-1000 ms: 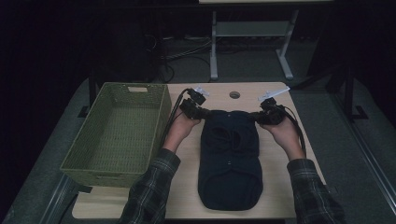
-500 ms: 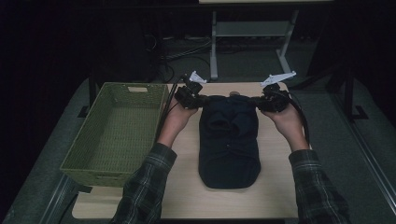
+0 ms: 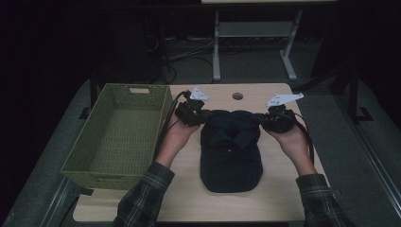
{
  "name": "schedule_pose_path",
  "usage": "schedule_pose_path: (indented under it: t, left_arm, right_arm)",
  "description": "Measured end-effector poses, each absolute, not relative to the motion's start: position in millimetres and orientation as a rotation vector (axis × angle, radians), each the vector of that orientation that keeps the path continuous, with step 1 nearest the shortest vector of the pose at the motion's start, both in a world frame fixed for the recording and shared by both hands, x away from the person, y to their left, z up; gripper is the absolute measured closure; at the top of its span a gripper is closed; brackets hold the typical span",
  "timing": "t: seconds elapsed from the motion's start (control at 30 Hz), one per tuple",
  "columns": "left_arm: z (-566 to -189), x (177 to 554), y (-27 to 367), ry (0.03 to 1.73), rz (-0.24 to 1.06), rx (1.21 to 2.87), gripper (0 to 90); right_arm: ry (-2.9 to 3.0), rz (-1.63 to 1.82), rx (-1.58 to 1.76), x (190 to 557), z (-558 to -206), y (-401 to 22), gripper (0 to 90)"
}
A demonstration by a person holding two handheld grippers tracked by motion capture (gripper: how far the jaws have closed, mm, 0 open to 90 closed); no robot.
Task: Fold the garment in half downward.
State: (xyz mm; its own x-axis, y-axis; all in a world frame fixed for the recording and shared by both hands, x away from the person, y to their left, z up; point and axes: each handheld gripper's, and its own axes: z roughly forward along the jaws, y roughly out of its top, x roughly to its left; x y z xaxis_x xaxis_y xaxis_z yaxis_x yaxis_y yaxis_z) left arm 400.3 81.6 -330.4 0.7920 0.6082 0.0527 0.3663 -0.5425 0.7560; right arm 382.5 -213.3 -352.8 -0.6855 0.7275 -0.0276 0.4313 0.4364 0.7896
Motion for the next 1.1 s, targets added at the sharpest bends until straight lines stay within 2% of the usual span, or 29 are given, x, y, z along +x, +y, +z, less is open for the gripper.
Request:
schedule_pose_path:
  t: [1.1]
  left_arm:
    - [-382,329,96,0.652,0.146,2.216,81.0]
  right_arm:
    - [2.441,1.233,0.988,302,-406,-222,75.9]
